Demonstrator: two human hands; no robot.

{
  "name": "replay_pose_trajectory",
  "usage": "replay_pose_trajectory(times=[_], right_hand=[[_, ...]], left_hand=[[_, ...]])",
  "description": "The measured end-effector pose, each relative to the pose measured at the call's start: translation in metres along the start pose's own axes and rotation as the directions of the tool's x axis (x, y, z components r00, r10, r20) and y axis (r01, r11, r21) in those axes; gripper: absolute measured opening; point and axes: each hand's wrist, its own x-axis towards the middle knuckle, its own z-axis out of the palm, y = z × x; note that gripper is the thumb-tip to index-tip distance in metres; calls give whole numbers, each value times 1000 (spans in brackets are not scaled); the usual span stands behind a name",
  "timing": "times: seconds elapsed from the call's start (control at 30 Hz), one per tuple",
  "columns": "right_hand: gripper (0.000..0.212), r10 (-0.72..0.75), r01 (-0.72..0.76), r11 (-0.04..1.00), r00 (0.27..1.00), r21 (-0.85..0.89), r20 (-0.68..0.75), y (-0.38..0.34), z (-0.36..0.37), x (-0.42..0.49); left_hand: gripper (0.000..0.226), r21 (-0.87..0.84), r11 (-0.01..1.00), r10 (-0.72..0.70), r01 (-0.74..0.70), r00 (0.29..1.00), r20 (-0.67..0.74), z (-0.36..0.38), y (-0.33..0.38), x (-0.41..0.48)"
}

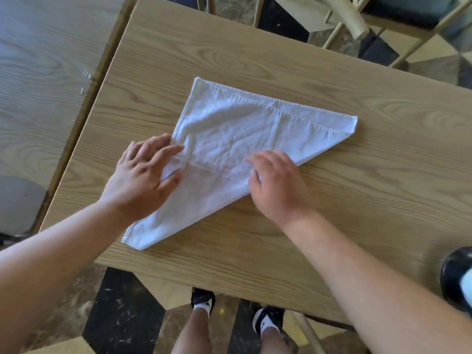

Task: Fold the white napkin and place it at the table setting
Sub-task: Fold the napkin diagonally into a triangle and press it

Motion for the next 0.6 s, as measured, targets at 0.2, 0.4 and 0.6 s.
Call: replay_pose_trajectory(times=[0.2, 0.4, 0.6], right_hand=[[44, 528, -549, 832, 827, -82, -193, 119, -68, 51], [54, 776, -777, 627, 619, 52, -119, 148, -88, 71], [29, 762, -750, 644, 647, 150, -37, 130, -81, 69]], left_hand=[[66, 117, 992, 46, -44, 999, -16, 15, 1, -11], [63, 124, 991, 64, -57, 997, -50, 16, 2, -11], [62, 112, 992, 64, -57, 996, -59, 18, 0, -11]])
